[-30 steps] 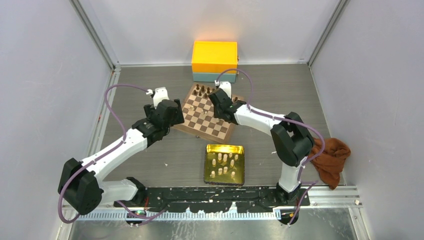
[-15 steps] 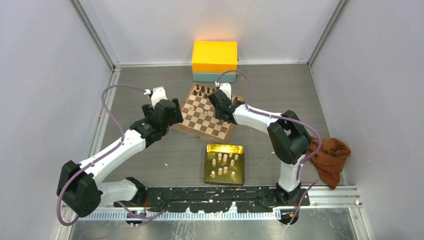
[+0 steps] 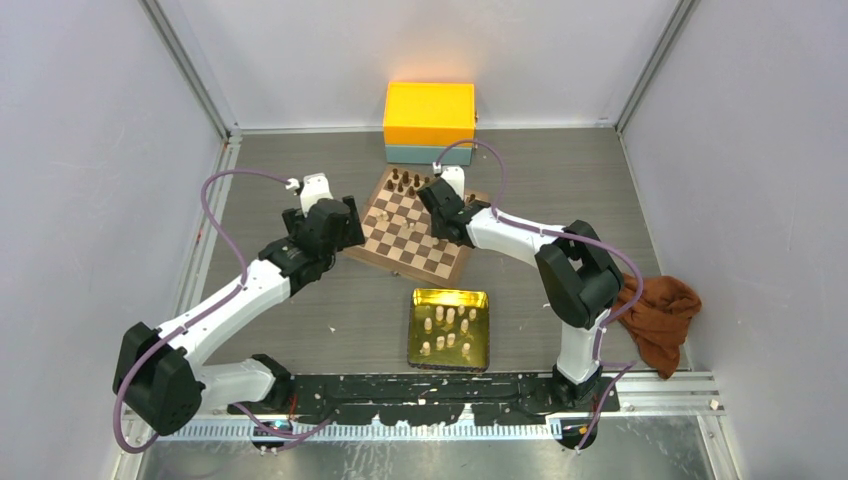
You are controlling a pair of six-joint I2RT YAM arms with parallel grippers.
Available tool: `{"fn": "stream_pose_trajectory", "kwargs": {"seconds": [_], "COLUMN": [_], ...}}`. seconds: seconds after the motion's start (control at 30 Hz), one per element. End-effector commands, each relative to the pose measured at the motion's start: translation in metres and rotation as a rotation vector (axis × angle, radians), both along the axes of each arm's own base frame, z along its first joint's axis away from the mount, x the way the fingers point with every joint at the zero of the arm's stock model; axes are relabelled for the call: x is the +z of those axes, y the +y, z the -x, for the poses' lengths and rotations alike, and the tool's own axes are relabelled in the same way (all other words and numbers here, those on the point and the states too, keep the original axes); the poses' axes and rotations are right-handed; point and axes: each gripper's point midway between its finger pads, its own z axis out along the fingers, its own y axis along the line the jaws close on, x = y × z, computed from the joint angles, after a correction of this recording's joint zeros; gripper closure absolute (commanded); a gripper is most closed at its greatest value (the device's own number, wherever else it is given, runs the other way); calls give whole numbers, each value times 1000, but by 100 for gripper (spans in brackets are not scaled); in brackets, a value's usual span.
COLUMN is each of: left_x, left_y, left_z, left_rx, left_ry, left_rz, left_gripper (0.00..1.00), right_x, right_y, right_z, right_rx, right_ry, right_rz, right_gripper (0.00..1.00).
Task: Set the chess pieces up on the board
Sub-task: Pick up the chess piece from the chessboard.
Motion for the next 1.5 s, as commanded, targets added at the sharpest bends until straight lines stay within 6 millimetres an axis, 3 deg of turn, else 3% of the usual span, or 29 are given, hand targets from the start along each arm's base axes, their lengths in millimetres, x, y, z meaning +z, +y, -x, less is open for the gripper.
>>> {"fn": "stream_pose_trajectory", "kwargs": {"seconds": [0.0, 0.13, 0.33, 0.47, 0.97, 1.47], "left_x": [18, 17, 18, 18, 13, 12], "left_y": [1, 1, 2, 3, 2, 2], "left_z": [-4, -3, -2, -2, -3, -2], "left_rx": [11, 10, 13, 15, 16, 18], "left_ry": [-66, -64, -67, -66, -56, -52], "left_rz": [33, 34, 35, 34, 29, 40], "left_gripper": [3, 3, 3, 3, 3, 3], "right_x": [13, 10, 9, 14, 44, 24], "right_y": [7, 7, 5, 3, -20, -15], "right_z": [-6, -4, -2, -1, 15, 53], "right_rx": [-12, -9, -11, -16, -37, 4], "right_ry": [-26, -13, -6, -20, -72, 8], "right_rz": [-48, -50, -47, -47, -36, -46], "right_gripper": [68, 72, 93, 99, 99, 99]}}
